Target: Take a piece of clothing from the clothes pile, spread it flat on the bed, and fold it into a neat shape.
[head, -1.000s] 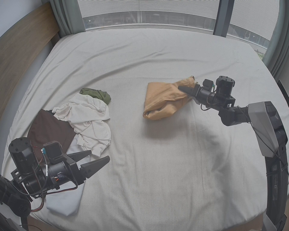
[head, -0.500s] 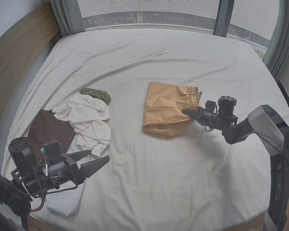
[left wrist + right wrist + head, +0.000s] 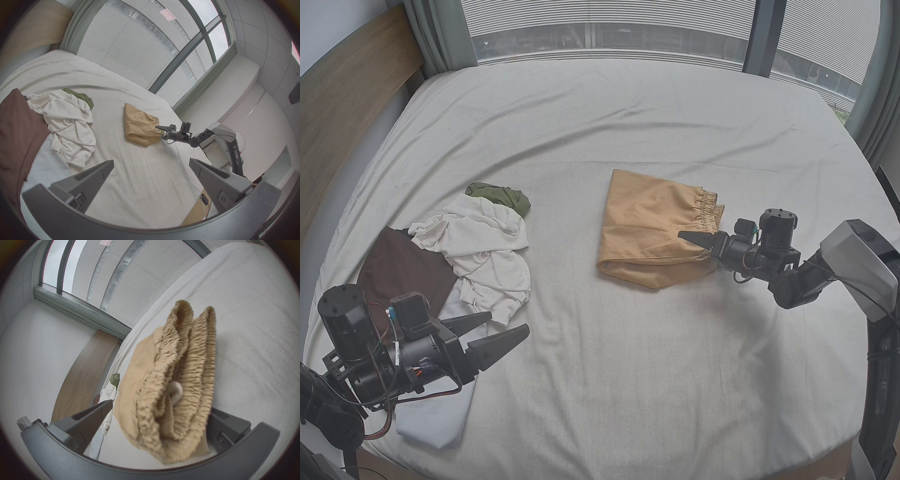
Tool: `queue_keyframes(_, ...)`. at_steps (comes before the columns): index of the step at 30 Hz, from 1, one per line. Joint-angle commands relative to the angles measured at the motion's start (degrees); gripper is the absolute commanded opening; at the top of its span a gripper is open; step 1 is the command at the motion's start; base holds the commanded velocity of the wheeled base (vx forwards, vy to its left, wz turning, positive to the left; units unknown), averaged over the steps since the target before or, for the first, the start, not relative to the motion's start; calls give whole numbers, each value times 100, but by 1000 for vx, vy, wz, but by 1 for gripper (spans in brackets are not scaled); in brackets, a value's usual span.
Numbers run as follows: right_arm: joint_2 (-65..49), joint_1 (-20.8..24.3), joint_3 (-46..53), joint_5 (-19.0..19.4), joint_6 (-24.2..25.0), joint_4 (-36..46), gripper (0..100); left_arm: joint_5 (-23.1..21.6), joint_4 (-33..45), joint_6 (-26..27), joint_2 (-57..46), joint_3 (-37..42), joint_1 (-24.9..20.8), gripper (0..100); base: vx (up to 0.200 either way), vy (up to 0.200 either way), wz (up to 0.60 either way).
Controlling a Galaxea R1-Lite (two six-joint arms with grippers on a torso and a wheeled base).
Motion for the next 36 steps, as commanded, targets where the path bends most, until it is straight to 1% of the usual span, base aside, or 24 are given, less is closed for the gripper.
queue_keyframes(1,-684,-205,850,1,-313,-143,100,1,-2,-1,4,12,-8,100,0,0,0)
queue_keyframes(2,-719,-222,912,1,-340,-187,100,1,-2,8,4,12,-8,100,0,0,0)
queue_keyframes(3,-965,-302,1272,1,-410,-328,100,1,-2,8,-5,3,-8,100,0,0,0)
queue_keyframes(8,-2002,-469,2353,10,-480,-688,100,-43,-54,8,-49,-32,-43,100,0,0,0)
queue_keyframes(12,-2996,-495,3048,54,-515,-749,100,-25,-388,-1,-101,64,-201,100,0,0,0)
queue_keyframes(17,-4147,-337,3742,80,-524,-732,100,-7,-880,-18,-304,284,-324,100,0,0,0)
queue_keyframes(19,-4780,6,4067,80,-524,-688,100,10,-1030,-9,-479,398,-438,100,0,0,0)
queue_keyframes(21,-5202,235,4287,71,-515,-679,100,10,-1100,-18,-717,460,-456,100,0,0,0)
queue_keyframes(25,-5905,586,4761,54,-515,-670,100,10,-1039,-97,-1314,442,-596,100,0,0,0)
queue_keyframes(30,-6538,630,5377,36,-533,-706,100,151,-880,-185,-2061,539,-948,100,0,0,0)
queue_keyframes(32,-6538,630,5377,36,-533,-706,100,151,-880,-185,-2061,539,-948,100,0,0,0)
queue_keyframes(33,-6924,630,5649,36,-603,-706,100,256,-599,-185,-2474,539,-1115,100,0,0,0)
queue_keyframes(34,-7206,630,5816,45,-744,-679,100,265,-327,-185,-2729,530,-1220,100,0,0,0)
queue_keyframes(36,-7381,630,5922,45,-832,-679,100,265,-151,-185,-2896,530,-1300,100,0,0,0)
